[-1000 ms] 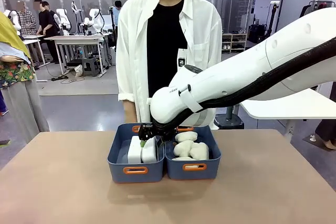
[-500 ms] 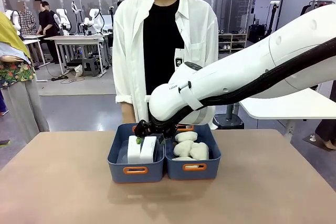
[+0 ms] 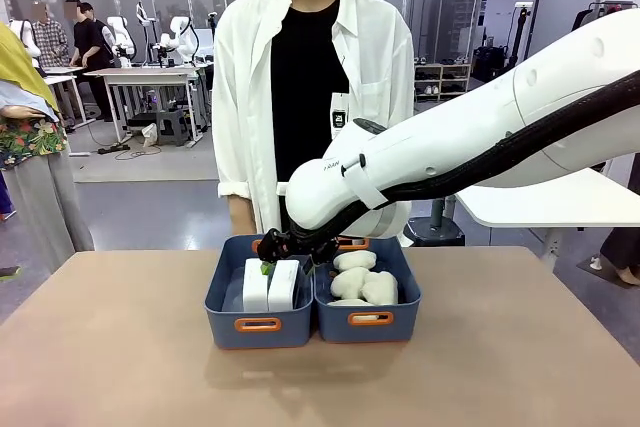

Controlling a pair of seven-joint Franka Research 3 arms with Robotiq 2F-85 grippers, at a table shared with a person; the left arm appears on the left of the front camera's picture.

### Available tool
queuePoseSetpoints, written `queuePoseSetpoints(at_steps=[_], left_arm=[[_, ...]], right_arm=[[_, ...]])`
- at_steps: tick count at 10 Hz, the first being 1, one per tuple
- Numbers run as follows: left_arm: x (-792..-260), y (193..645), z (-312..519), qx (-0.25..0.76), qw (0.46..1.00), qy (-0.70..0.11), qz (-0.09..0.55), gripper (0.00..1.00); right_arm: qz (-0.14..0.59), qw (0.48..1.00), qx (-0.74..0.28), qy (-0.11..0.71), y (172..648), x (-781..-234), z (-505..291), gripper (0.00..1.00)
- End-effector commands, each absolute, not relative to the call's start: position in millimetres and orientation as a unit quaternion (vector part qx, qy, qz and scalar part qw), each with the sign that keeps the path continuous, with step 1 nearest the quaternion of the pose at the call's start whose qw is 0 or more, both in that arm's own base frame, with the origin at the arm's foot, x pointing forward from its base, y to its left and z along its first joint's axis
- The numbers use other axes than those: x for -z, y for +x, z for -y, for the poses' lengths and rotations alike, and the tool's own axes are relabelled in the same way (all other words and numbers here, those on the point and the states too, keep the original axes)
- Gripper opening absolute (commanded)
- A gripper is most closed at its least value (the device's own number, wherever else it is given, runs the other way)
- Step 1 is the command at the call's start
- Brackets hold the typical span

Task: Sort the digital clocks into the basket.
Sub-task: Pick up the Digital clock from the table and place it into the empty Plastic storage basket.

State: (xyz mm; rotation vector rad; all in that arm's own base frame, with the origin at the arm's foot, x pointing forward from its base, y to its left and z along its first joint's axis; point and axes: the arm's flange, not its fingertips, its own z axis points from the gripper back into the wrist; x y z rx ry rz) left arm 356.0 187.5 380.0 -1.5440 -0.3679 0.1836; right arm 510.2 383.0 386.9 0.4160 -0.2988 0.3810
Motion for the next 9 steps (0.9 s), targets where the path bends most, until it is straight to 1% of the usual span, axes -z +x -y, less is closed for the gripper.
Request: queuePoseSetpoints(at_steps=[1, 6, 7, 9], left_arm=[[-381.0, 352.5, -188.8, -0.076, 0.699, -0.692, 0.165, 1.0], [-381.0, 352.5, -188.8, -0.076, 0.699, -0.692, 0.165, 1.0], [-381.0, 352.5, -188.8, -0.076, 0.699, -0.692, 0.165, 1.0], [-381.0, 352.5, -188.8, -0.076, 0.699, -0.692, 0.165, 1.0]], right_arm=[[0.148, 0.952, -0.174, 0.204, 510.3, -388.1, -385.9, 1.0], [0.148, 0.952, -0.174, 0.204, 510.3, -388.1, -385.9, 1.0], [0.147, 0.95, -0.187, 0.205, 510.3, -386.7, -383.1, 1.0], [0.124, 0.953, -0.184, 0.207, 479.4, -442.6, -341.7, 1.0]])
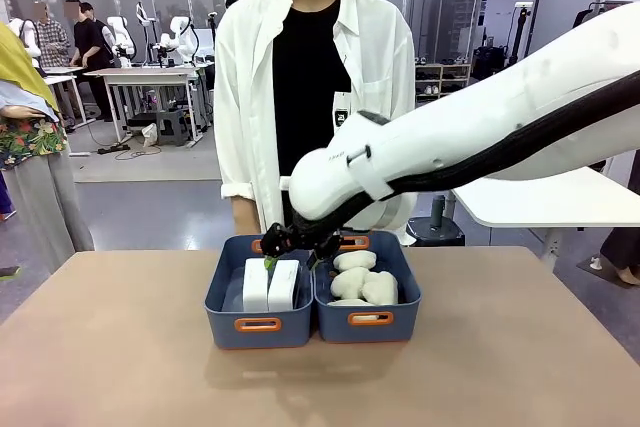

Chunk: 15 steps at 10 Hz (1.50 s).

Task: Sort the digital clocks into the basket.
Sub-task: Pick up the Digital clock from the table and place it into the empty Plastic storage basket.

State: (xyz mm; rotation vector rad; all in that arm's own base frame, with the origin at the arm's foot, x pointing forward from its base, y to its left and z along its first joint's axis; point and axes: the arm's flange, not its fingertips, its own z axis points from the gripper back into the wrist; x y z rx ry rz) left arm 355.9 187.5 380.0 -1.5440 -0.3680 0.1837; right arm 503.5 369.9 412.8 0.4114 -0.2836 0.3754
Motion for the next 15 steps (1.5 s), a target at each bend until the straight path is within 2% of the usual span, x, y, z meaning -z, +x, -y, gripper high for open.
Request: queuePoseSetpoints(at_steps=[1, 2, 5, 6, 7, 9, 11, 12, 15], left_arm=[[-381.0, 352.5, -188.8, -0.076, 0.699, -0.692, 0.165, 1.0], [-381.0, 352.5, -188.8, -0.076, 0.699, -0.692, 0.165, 1.0], [-381.0, 352.5, -188.8, -0.076, 0.699, -0.692, 0.165, 1.0], [-381.0, 352.5, -188.8, -0.076, 0.699, -0.692, 0.165, 1.0], [-381.0, 352.5, -188.8, -0.076, 0.699, -0.692, 0.165, 1.0], [-381.0, 352.5, -188.8, -0.076, 0.699, -0.692, 0.165, 1.0], [-381.0, 352.5, -188.8, -0.076, 0.699, -0.692, 0.165, 1.0], [-381.0, 352.5, -188.8, -0.076, 0.699, -0.692, 0.165, 1.0], [-381.0, 352.5, -188.8, -0.076, 0.699, -0.692, 0.165, 1.0]], right_arm=[[0.102, 0.949, -0.181, 0.236, 465.1, -459.2, -314.3, 1.0], [0.113, 0.947, -0.161, 0.254, 460.7, -466.3, -286.0, 1.0], [0.111, 0.907, -0.141, 0.38, 449.6, -488.6, -223.4, 1.0], [0.088, 0.885, -0.085, 0.449, 445.0, -498.7, -193.2, 1.0], [0.087, 0.836, -0.055, 0.539, 430.9, -508.6, -135.7, 1.0], [0.074, 0.778, 0.007, 0.624, 398.3, -496.7, -24.8, 1.0], [0.075, 0.766, 0.049, 0.637, 360.0, -467.8, 49.4, 1.0], [0.07, 0.771, 0.078, 0.628, 339.8, -455.3, 72.2, 1.0], [0.114, 0.773, 0.187, 0.595, 291.9, -450.3, 112.7, 1.0]])
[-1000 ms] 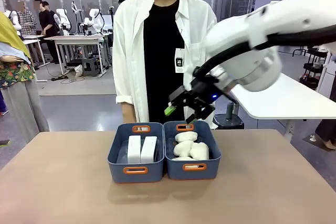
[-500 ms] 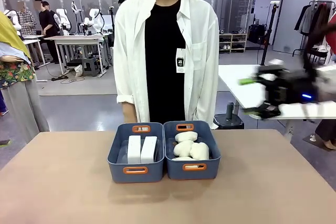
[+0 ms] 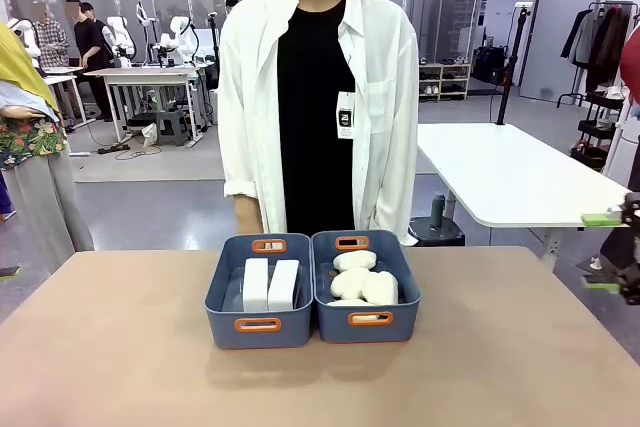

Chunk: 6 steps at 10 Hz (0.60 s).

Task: Sort the digital clocks into the basket.
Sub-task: Pick up the Digital clock from the table and place it into the empty Plastic storage basket.

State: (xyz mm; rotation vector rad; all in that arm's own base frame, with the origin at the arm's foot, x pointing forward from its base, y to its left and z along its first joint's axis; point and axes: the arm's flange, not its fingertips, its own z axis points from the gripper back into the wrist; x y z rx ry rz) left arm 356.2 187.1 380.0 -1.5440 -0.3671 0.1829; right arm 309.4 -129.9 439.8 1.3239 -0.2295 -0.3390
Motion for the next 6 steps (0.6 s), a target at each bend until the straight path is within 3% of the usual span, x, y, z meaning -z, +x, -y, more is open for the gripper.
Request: queuePoseSetpoints(at_steps=[1, 2, 3, 6], left_arm=[[-381.0, 352.5, -188.8, -0.076, 0.699, -0.692, 0.165, 1.0], [-381.0, 352.5, -188.8, -0.076, 0.699, -0.692, 0.165, 1.0], [-381.0, 352.5, -188.8, -0.076, 0.699, -0.692, 0.165, 1.0], [-381.0, 352.5, -188.8, -0.076, 0.699, -0.692, 0.165, 1.0]], right_arm=[[0.145, 0.772, 0.201, 0.585, 293.5, -448.7, 112.8, 1.0], [0.158, 0.8, 0.2, 0.543, 309.6, -440.6, 101.7, 1.0], [0.127, 0.771, 0.176, 0.598, 306.9, -446.1, 141.8, 1.0], [0.127, 0.771, 0.176, 0.598, 306.9, -446.1, 141.8, 1.0]])
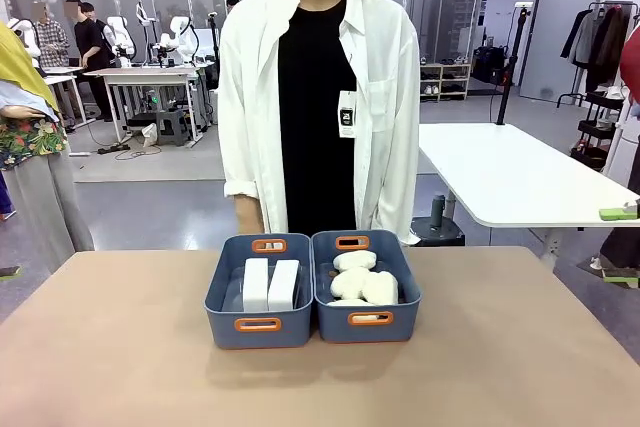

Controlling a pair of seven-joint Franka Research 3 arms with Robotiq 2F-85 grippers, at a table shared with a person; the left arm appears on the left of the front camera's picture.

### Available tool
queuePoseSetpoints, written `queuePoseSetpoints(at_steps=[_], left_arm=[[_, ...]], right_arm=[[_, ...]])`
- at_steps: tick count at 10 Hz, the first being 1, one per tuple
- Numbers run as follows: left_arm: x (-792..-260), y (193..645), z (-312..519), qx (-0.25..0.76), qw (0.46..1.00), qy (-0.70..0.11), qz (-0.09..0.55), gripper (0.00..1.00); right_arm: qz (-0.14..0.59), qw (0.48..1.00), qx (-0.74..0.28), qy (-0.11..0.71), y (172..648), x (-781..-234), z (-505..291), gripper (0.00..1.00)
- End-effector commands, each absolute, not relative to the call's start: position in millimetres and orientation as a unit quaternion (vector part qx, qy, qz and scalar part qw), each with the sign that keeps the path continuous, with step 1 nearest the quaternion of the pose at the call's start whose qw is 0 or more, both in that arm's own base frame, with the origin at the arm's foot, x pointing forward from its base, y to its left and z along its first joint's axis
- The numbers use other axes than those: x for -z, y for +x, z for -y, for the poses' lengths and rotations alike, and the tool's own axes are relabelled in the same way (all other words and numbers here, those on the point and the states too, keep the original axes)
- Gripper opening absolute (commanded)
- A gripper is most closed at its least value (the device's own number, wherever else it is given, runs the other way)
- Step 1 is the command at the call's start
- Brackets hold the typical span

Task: Sort the digital clocks into the basket.
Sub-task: Pick up the Digital clock from the table and place it into the empty Plastic storage basket.

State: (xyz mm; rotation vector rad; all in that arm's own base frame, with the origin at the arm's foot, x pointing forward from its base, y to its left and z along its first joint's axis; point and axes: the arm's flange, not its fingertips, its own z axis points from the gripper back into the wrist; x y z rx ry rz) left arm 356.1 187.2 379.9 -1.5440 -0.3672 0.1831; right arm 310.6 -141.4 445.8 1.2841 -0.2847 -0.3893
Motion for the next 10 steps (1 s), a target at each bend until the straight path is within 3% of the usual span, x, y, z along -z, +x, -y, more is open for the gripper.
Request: queuePoseSetpoints(at_steps=[1, 10], left_arm=[[-381.0, 352.5, -188.8, -0.076, 0.699, -0.692, 0.165, 1.0], [-381.0, 352.5, -188.8, -0.076, 0.699, -0.692, 0.165, 1.0]], right_arm=[[0.127, 0.771, 0.176, 0.598, 306.9, -446.1, 141.8, 1.0], [0.127, 0.771, 0.176, 0.598, 306.9, -446.1, 141.8, 1.0]])
